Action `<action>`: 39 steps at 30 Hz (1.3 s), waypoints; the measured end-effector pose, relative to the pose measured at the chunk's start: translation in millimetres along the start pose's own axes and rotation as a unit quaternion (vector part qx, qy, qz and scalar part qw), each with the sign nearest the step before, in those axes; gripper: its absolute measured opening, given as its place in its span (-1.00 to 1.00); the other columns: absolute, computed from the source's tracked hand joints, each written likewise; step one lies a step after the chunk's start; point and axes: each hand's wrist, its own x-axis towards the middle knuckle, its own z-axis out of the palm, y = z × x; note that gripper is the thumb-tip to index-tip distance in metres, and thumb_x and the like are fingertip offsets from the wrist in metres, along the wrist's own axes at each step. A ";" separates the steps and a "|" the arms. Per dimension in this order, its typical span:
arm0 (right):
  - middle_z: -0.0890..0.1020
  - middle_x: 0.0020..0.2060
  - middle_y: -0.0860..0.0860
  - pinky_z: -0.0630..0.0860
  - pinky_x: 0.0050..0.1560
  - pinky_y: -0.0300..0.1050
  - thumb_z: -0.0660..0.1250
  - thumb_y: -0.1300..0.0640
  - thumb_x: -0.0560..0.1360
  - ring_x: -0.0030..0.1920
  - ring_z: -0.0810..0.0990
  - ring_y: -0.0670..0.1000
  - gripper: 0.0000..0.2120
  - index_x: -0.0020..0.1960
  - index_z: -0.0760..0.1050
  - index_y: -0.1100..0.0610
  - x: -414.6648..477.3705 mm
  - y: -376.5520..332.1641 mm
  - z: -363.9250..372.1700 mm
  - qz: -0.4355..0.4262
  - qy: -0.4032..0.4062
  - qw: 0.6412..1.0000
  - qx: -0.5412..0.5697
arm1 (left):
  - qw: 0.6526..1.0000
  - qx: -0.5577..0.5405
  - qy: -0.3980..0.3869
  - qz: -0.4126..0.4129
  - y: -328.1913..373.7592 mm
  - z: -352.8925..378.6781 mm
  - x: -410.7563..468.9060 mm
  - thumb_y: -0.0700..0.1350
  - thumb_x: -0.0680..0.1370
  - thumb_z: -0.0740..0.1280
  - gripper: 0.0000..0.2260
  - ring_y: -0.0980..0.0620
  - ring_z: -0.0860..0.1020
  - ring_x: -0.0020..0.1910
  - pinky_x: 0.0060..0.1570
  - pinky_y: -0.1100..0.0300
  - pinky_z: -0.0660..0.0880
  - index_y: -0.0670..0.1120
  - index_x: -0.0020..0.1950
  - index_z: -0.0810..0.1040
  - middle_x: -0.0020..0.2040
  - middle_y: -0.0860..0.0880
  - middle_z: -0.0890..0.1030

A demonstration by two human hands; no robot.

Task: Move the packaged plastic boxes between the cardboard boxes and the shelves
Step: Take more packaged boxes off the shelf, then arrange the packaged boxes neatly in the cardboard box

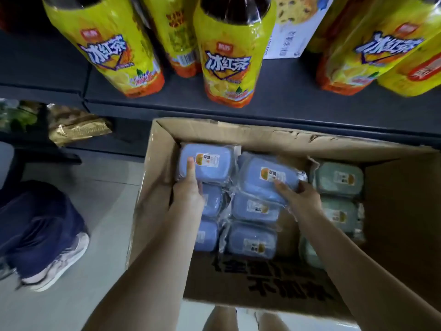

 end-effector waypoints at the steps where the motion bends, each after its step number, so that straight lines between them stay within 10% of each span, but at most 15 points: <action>1: 0.68 -0.06 0.05 0.50 -0.18 -0.18 0.51 -0.11 0.33 -0.12 0.65 0.05 -0.54 0.11 0.58 0.13 1.4 2.3 2.9 0.005 -0.001 1.000 0.006 | 1.000 -0.012 0.006 -0.005 -3.0 2.2 2.5 0.16 0.46 0.38 -0.68 0.13 0.47 -0.22 -0.19 0.33 0.49 -0.06 -0.20 0.40 -0.16 0.00 0.46; 5: 0.62 0.03 0.03 0.44 -0.12 -0.17 0.50 -0.07 0.36 -0.07 0.58 0.02 -0.46 0.23 0.50 0.15 3.2 -0.3 5.5 -0.001 0.007 1.000 -0.009 | 1.000 -0.009 0.012 0.005 -2.3 9.9 6.0 -0.02 0.40 0.50 -0.63 0.11 0.46 -0.27 -0.18 0.25 0.53 -0.16 0.09 0.50 -0.05 -0.09 0.52; 11: 0.49 0.17 0.03 0.42 -0.01 -0.13 0.46 -0.15 0.37 0.06 0.49 0.03 -0.30 0.39 0.34 0.14 17.6 -22.1 15.9 -0.060 0.017 0.996 -0.070 | 0.997 0.017 0.068 0.022 4.0 12.6 12.7 0.02 0.43 0.47 -0.70 0.08 0.46 -0.37 -0.35 0.29 0.45 -0.06 -0.21 0.36 -0.31 0.00 0.42; 20: 0.53 0.07 0.04 0.41 -0.13 -0.14 0.45 -0.15 0.39 0.00 0.51 0.04 -0.39 0.30 0.40 0.16 37.7 -24.7 42.2 -0.063 0.006 0.993 -0.103 | 0.992 0.100 0.045 0.056 2.8 4.2 24.1 0.10 0.47 0.41 -0.47 0.05 0.61 -0.15 -0.23 0.32 0.55 -0.16 0.30 0.38 0.07 -0.06 0.54; 25: 0.41 0.23 0.16 0.44 0.23 0.13 0.40 -0.26 0.38 0.23 0.41 0.19 -0.29 0.33 0.35 0.18 38.5 -17.8 45.1 -0.078 0.041 0.982 -0.170 | 0.985 0.168 0.017 0.033 12.9 -3.3 27.4 0.14 0.44 0.43 -0.45 0.09 0.58 -0.25 -0.21 0.29 0.57 -0.20 0.25 0.44 -0.03 -0.06 0.57; 32: 0.51 0.07 0.07 0.41 -0.17 -0.13 0.41 -0.18 0.41 -0.09 0.48 0.01 -0.36 0.32 0.33 0.16 34.8 -18.2 25.3 -0.058 -0.059 0.985 -0.148 | 0.975 0.217 0.007 0.043 15.8 -20.0 27.8 0.09 0.45 0.43 -0.65 0.09 0.55 -0.23 -0.36 0.36 0.56 -0.13 0.02 0.46 -0.11 -0.08 0.54; 36: 0.52 -0.09 0.05 0.36 -0.31 -0.16 0.40 -0.11 0.43 -0.11 0.51 0.08 -0.47 0.28 0.37 0.14 18.6 -13.0 3.9 -0.098 -0.070 0.948 -0.294 | 0.935 0.345 -0.031 0.071 10.7 -41.4 7.5 -0.10 0.53 0.37 -0.86 0.06 0.48 -0.31 -0.22 0.24 0.55 -0.15 -0.07 0.48 -0.25 -0.07 0.49; 39: 0.54 0.03 0.12 0.51 -0.09 -0.04 0.38 -0.03 0.45 0.07 0.54 0.15 -0.58 0.22 0.45 0.14 -10.7 -16.9 -22.6 -0.116 -0.097 0.918 -0.366 | 0.821 0.536 -0.050 0.189 14.8 -61.2 -25.2 -0.08 0.51 0.37 -0.81 -0.04 0.54 -0.15 0.01 0.08 0.51 -0.14 0.03 0.45 -0.16 -0.04 0.53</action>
